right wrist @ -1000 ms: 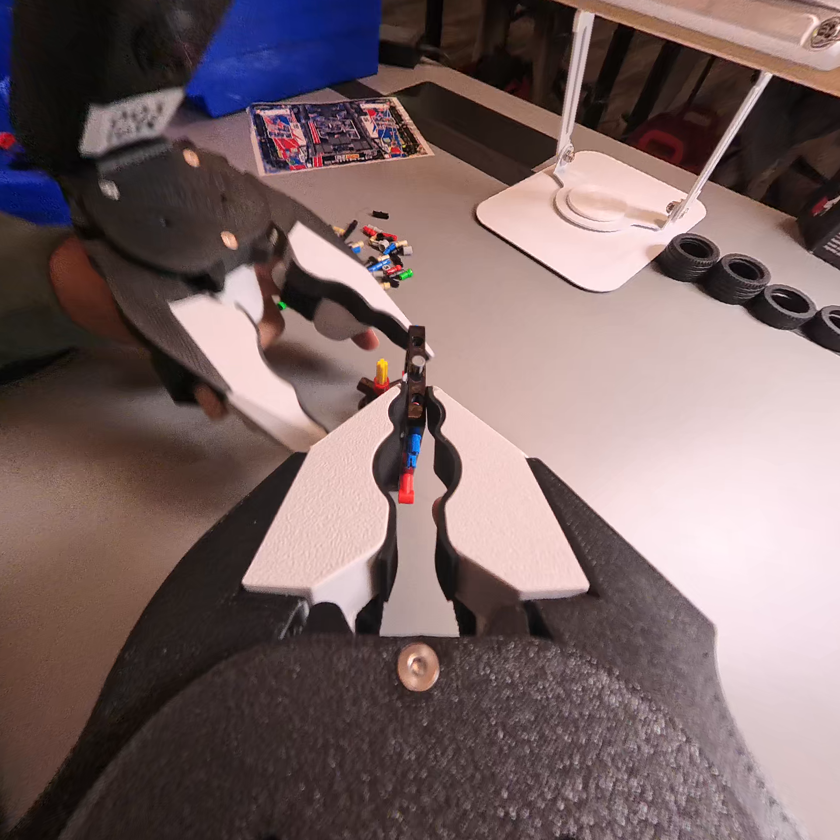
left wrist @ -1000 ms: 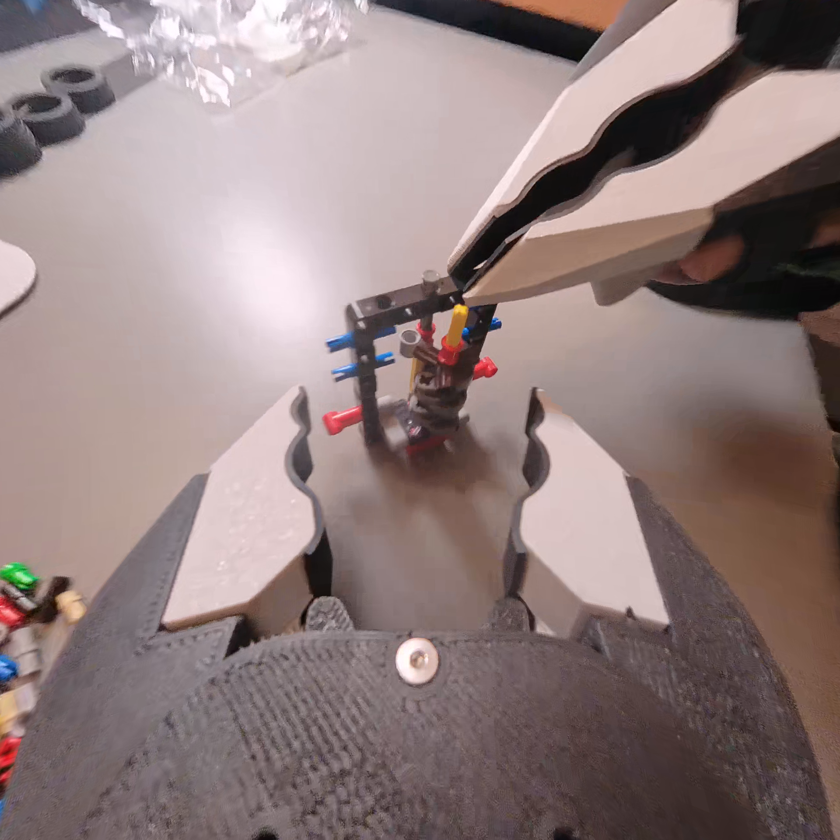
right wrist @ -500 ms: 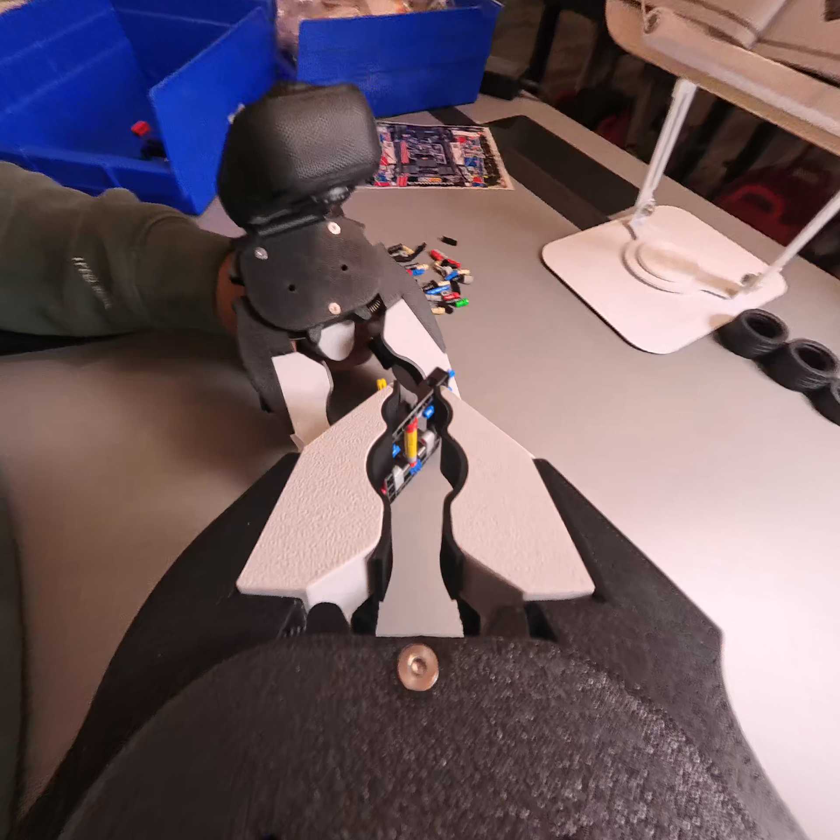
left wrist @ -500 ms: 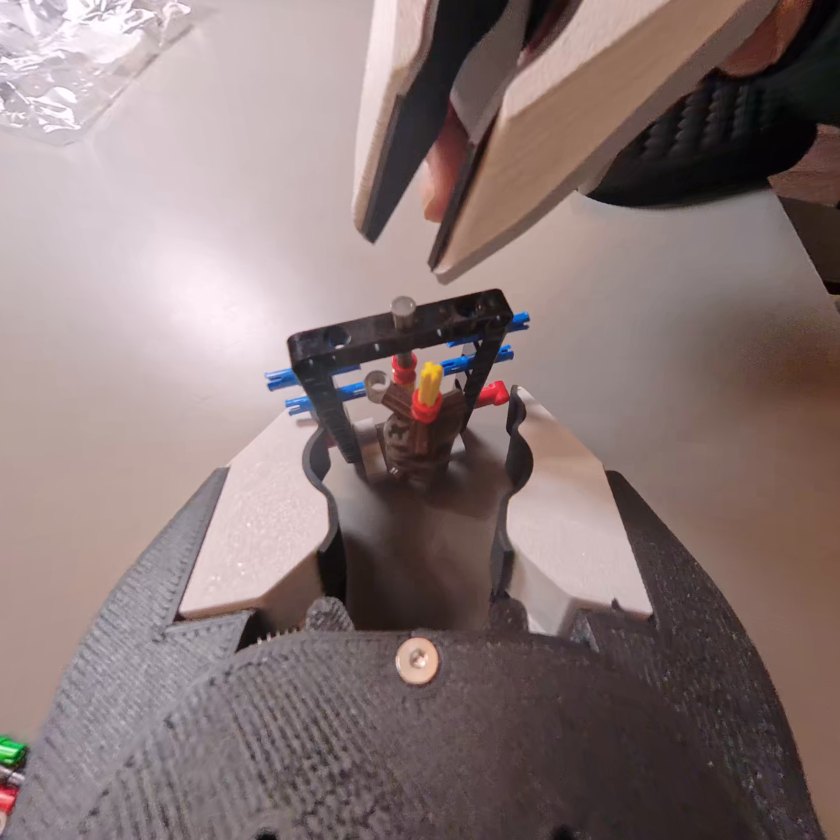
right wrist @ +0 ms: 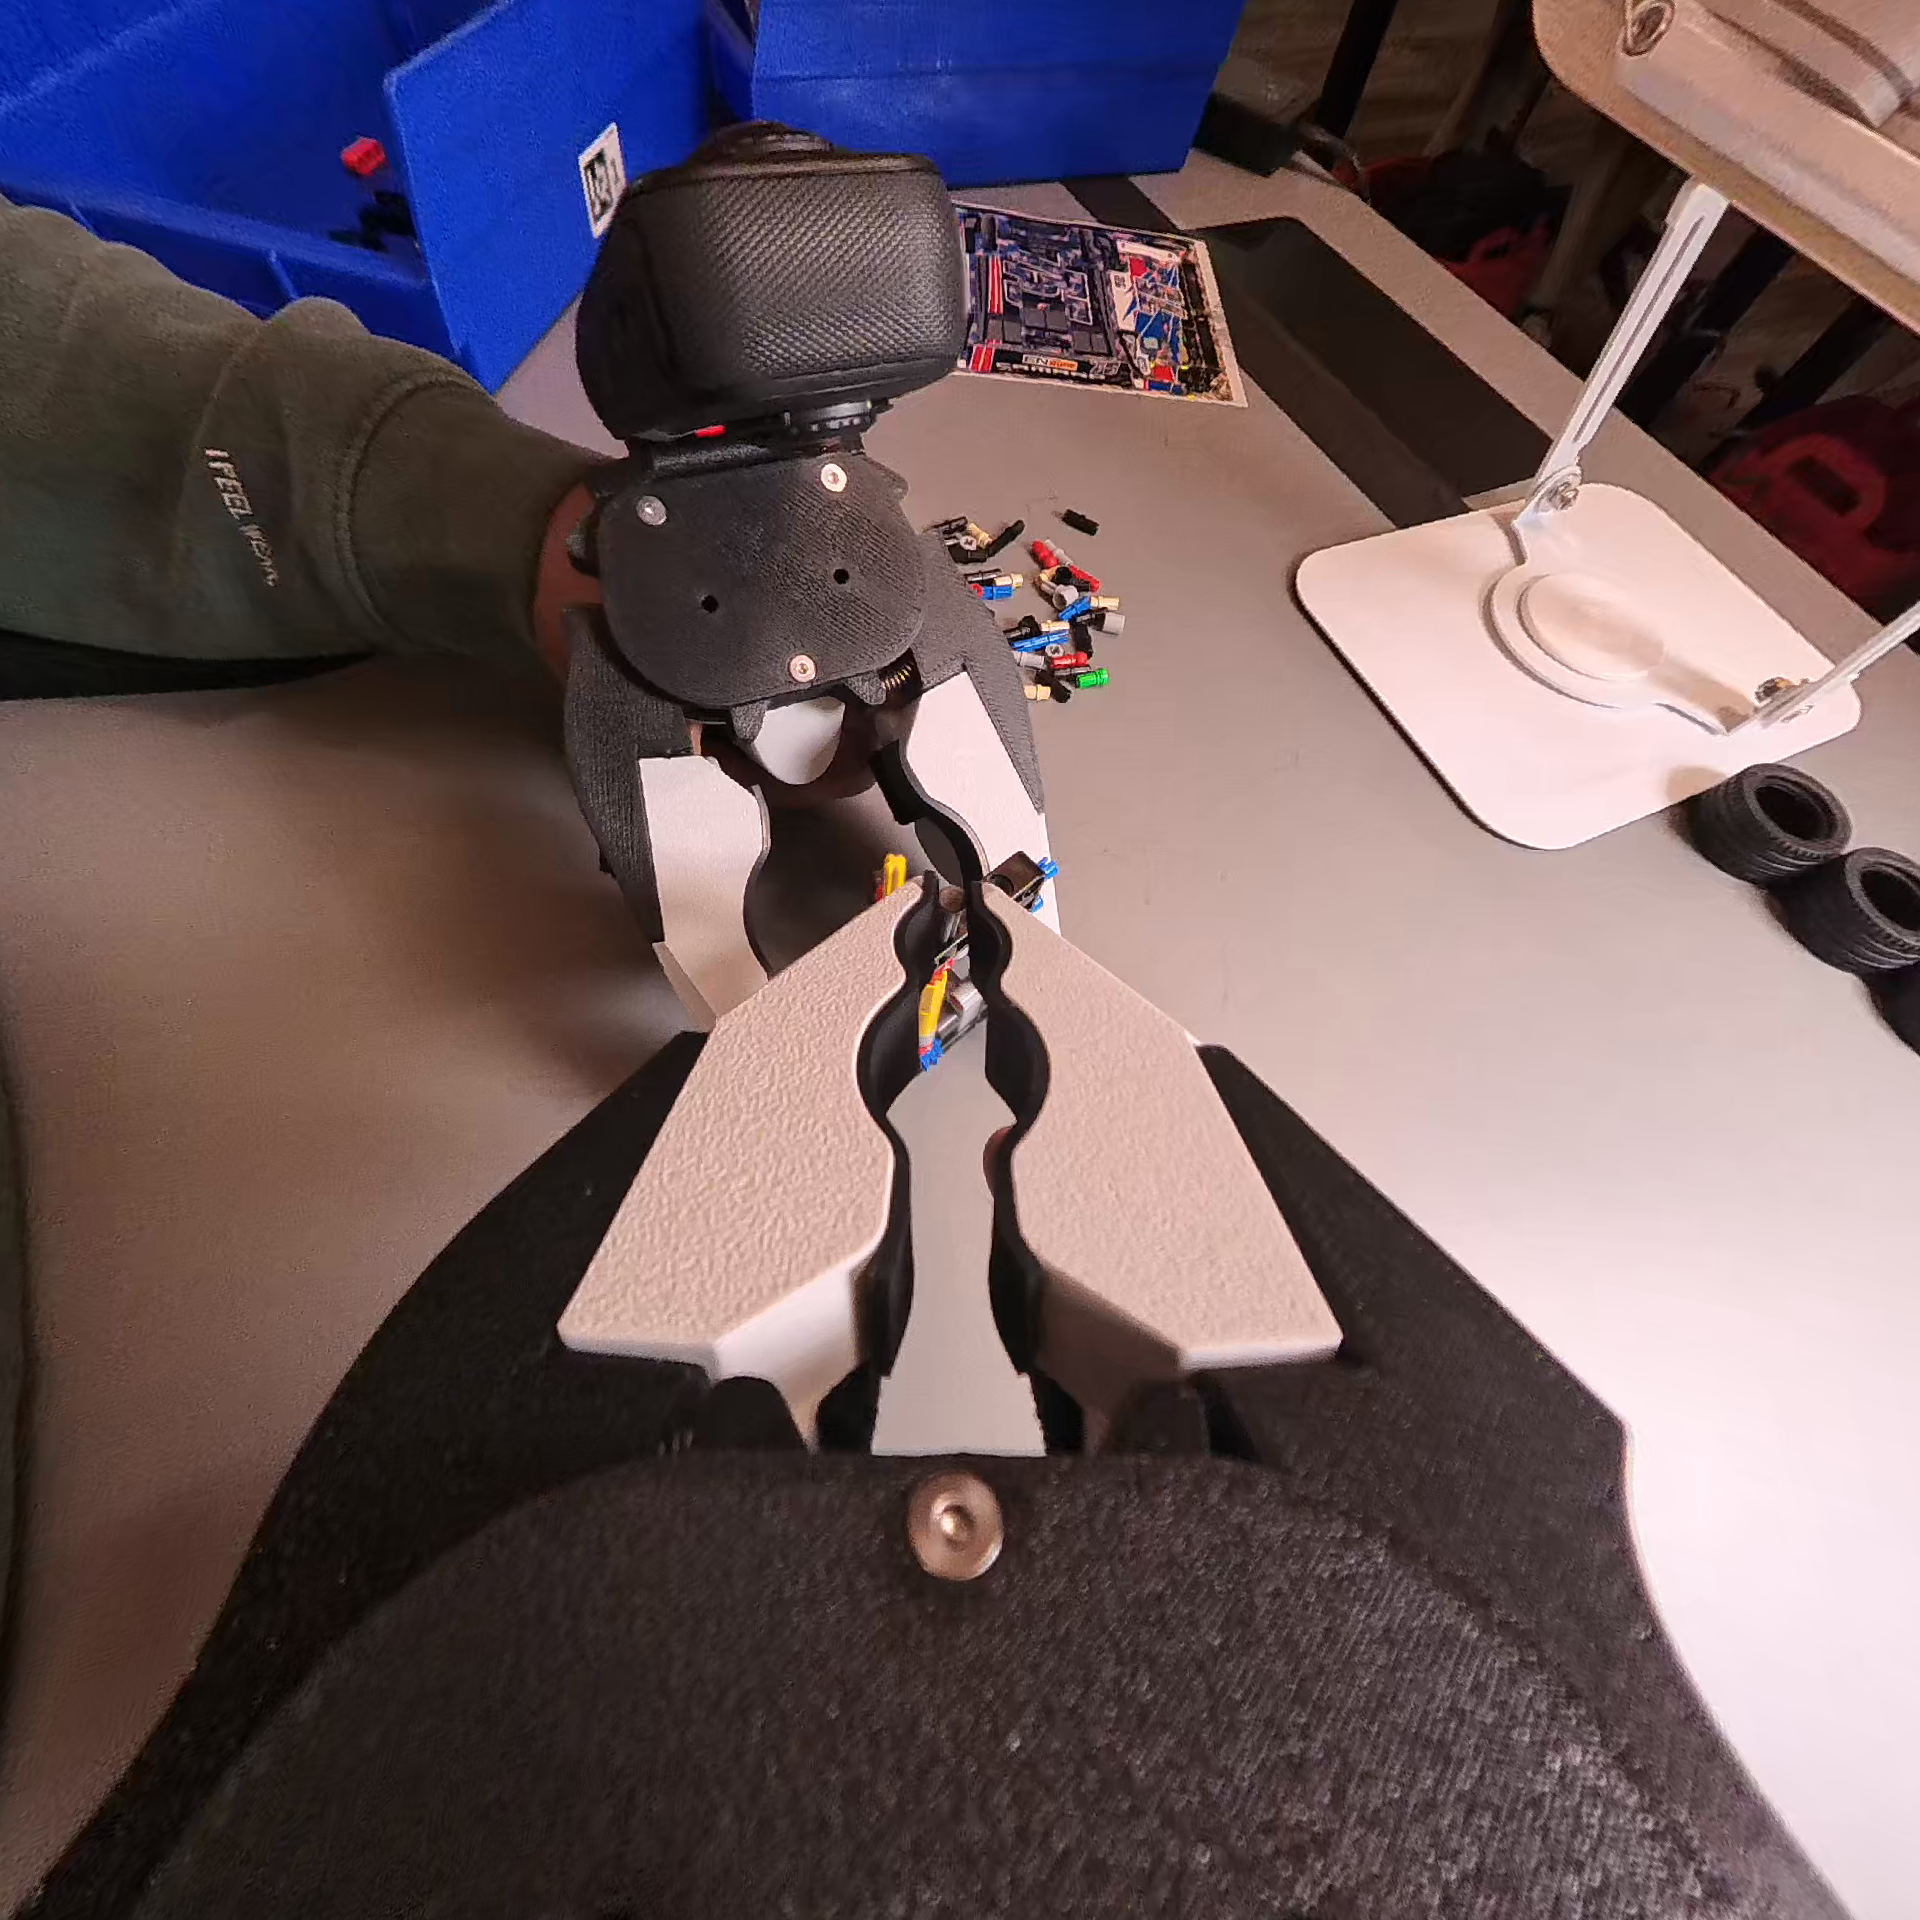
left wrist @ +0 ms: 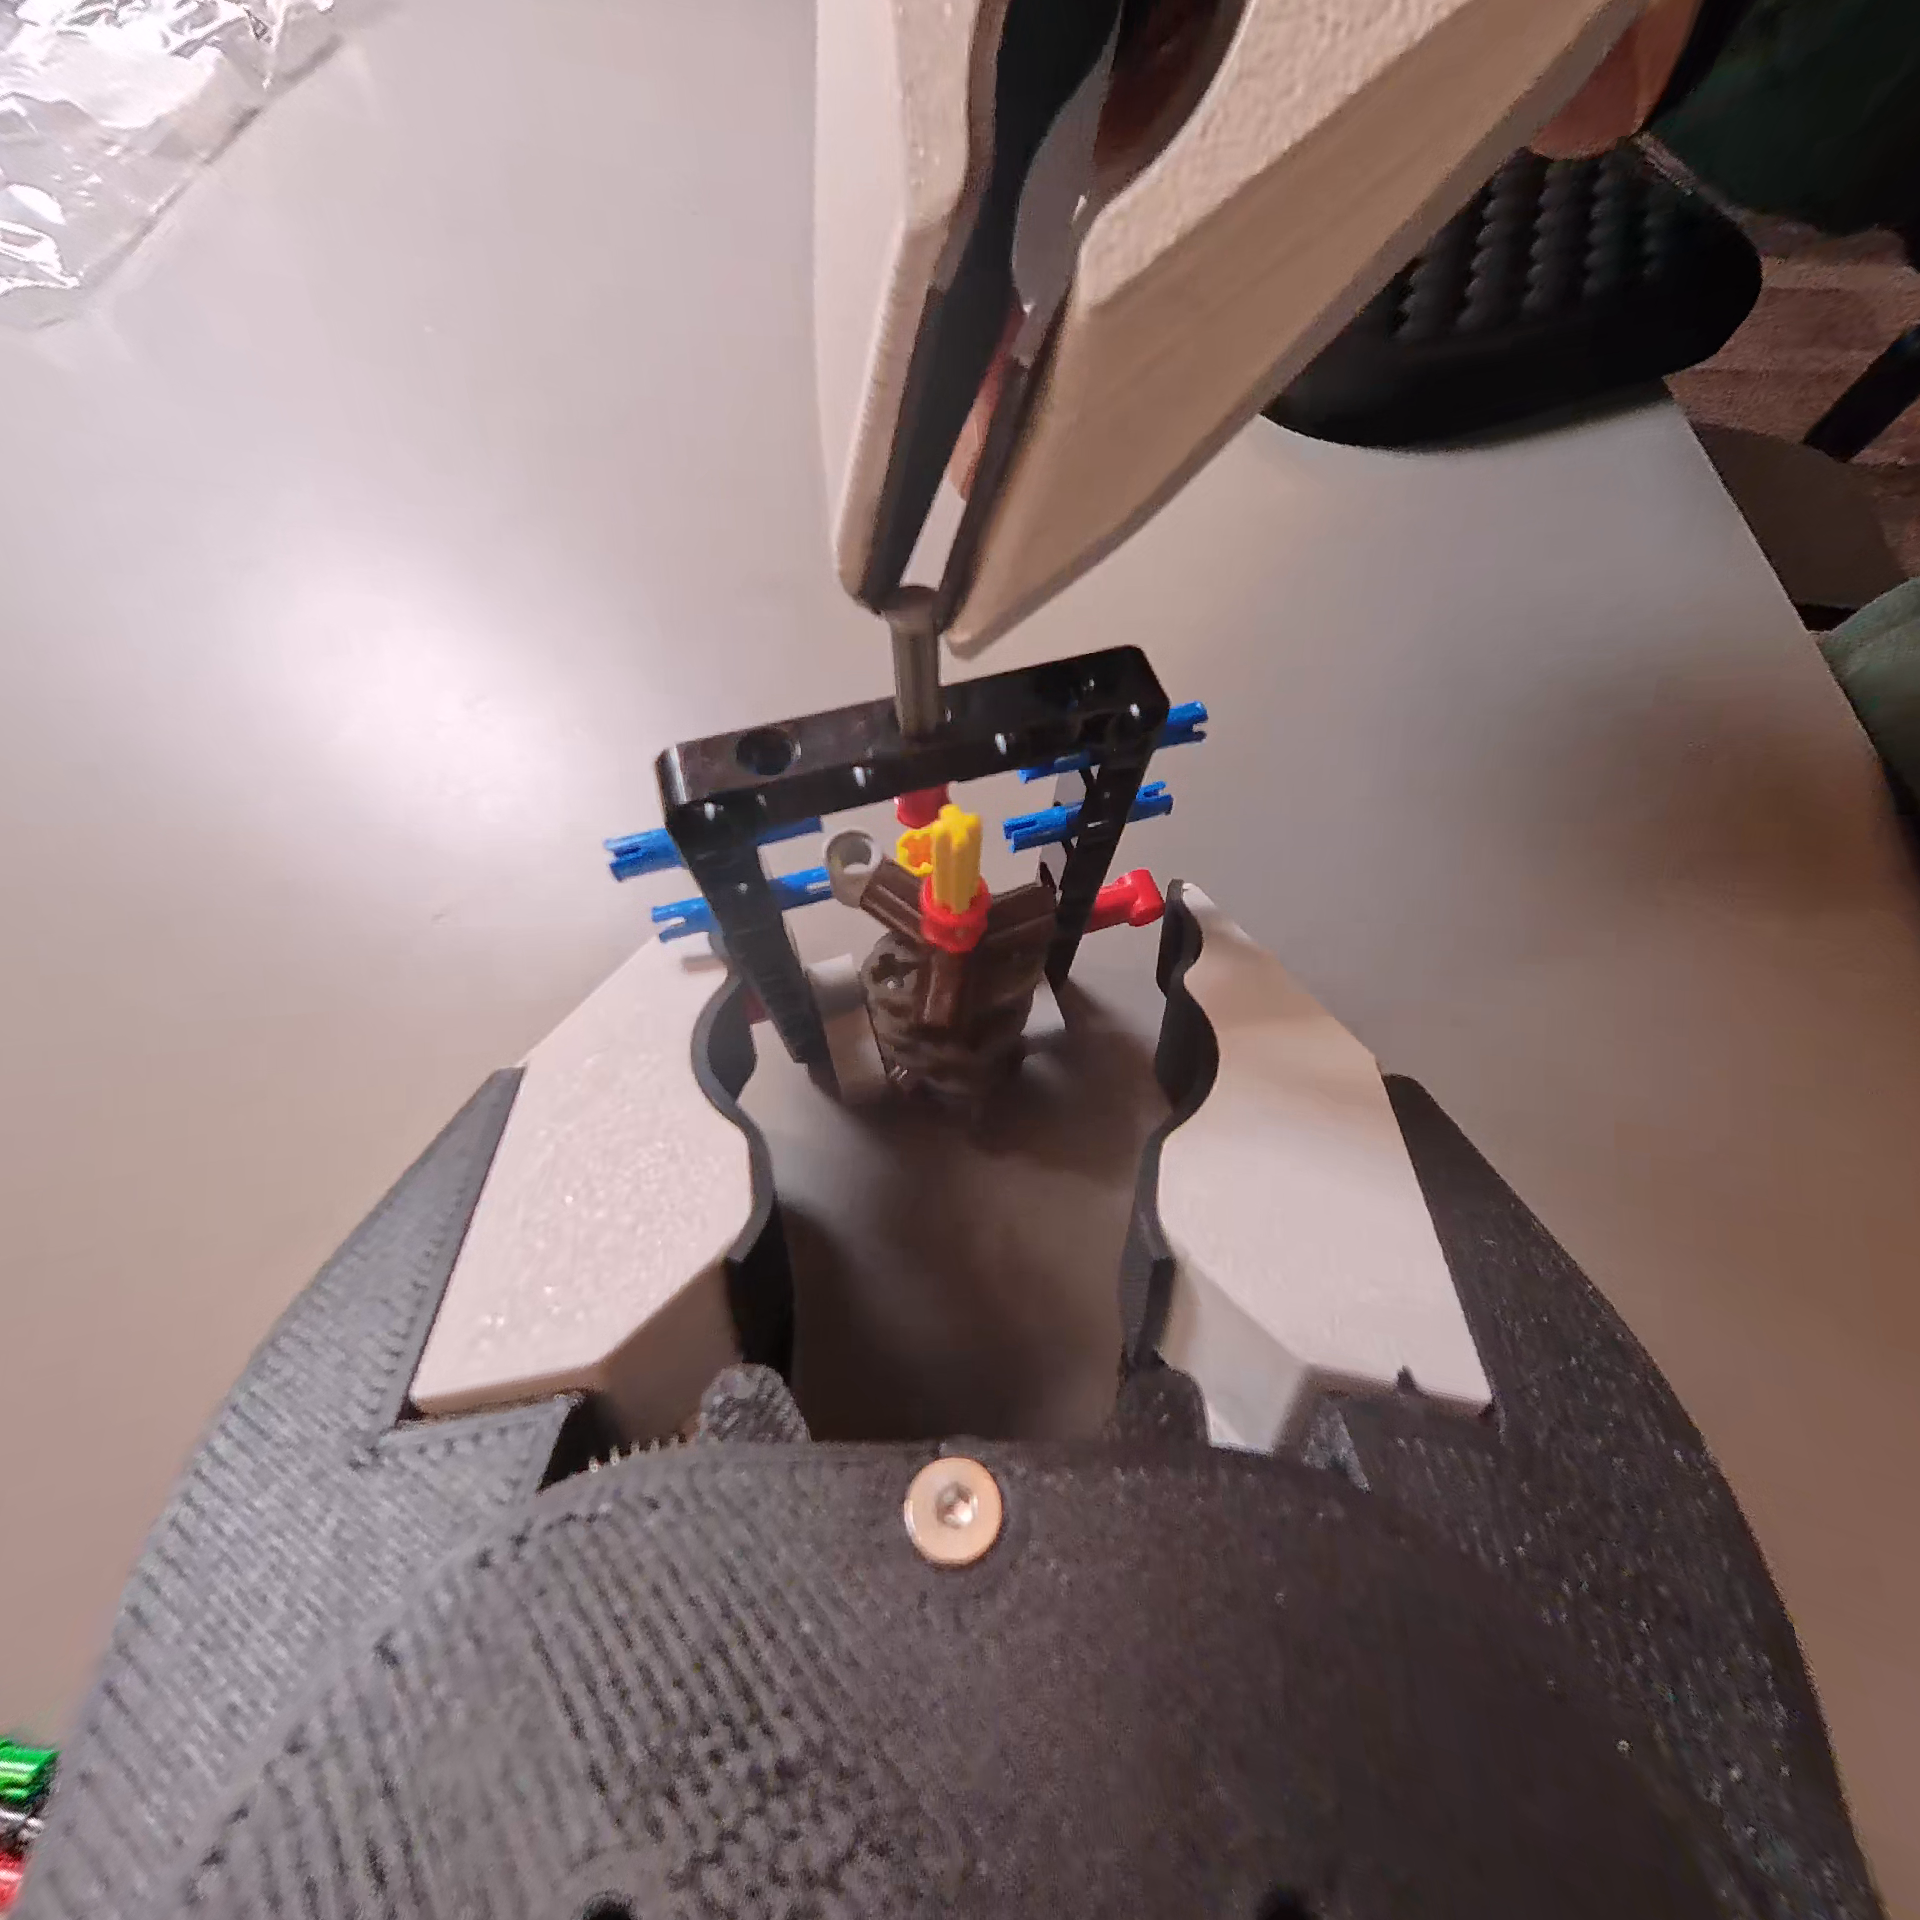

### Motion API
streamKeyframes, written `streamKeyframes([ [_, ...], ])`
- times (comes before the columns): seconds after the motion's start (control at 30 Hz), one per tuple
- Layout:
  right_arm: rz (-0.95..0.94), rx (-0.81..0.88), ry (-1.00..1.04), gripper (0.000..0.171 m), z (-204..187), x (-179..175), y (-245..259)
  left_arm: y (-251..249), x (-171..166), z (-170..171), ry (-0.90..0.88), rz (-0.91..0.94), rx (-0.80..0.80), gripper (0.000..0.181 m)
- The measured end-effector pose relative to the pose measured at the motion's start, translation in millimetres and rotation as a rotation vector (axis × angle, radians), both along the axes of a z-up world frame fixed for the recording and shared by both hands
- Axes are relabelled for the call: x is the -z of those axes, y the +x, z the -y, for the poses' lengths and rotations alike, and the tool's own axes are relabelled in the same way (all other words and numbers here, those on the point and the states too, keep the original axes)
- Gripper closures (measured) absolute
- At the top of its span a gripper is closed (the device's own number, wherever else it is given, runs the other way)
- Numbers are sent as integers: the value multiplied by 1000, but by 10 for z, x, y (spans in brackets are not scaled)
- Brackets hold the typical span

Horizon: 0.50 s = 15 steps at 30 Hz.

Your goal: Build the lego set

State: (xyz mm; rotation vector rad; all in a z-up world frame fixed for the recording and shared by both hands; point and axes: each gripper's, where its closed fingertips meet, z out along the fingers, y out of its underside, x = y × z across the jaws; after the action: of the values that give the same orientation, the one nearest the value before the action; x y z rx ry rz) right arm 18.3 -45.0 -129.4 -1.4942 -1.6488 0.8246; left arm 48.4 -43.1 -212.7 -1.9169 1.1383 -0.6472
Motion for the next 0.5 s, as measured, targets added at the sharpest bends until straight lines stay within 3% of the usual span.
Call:
streamKeyframes([
  [0.23, -2, 11, 5, 168, 6, -4, -24, -54, -17, -6, 16, -2, -21, 103],
  [0.37, 6, 23, 25, 168, 4, 1, -37, -243, -195, 24, 49, 28, -82, 98],
  [0.5, 2, 34, 25, 168, 0, 0, -43, -430, -416, 56, 120, 42, -183, 120],
])
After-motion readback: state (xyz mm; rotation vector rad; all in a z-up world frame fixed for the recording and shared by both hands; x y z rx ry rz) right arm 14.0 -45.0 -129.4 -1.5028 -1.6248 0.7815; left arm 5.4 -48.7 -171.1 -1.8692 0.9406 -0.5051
